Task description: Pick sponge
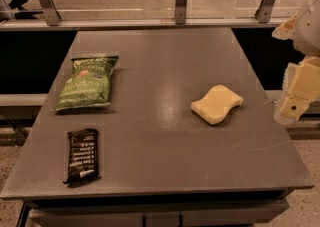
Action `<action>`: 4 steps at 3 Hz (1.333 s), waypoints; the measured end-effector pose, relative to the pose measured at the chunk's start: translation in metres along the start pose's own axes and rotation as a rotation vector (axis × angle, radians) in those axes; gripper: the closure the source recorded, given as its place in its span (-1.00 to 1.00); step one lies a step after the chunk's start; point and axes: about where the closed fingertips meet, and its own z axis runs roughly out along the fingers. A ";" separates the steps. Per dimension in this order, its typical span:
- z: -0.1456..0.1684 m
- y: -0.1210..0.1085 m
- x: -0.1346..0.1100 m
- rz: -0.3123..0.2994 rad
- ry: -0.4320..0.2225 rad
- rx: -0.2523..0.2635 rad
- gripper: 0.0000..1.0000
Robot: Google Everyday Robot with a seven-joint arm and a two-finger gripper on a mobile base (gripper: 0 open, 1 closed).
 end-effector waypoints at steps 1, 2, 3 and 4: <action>0.000 -0.001 0.000 -0.002 -0.001 0.002 -1.00; 0.021 -0.016 0.000 -0.063 -0.016 -0.003 -1.00; 0.064 -0.036 -0.007 -0.183 -0.035 -0.058 -1.00; 0.106 -0.047 -0.018 -0.262 -0.059 -0.140 -1.00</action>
Offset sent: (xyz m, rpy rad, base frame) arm 0.0597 -0.0067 -0.0525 -0.0102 -0.0066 0.1856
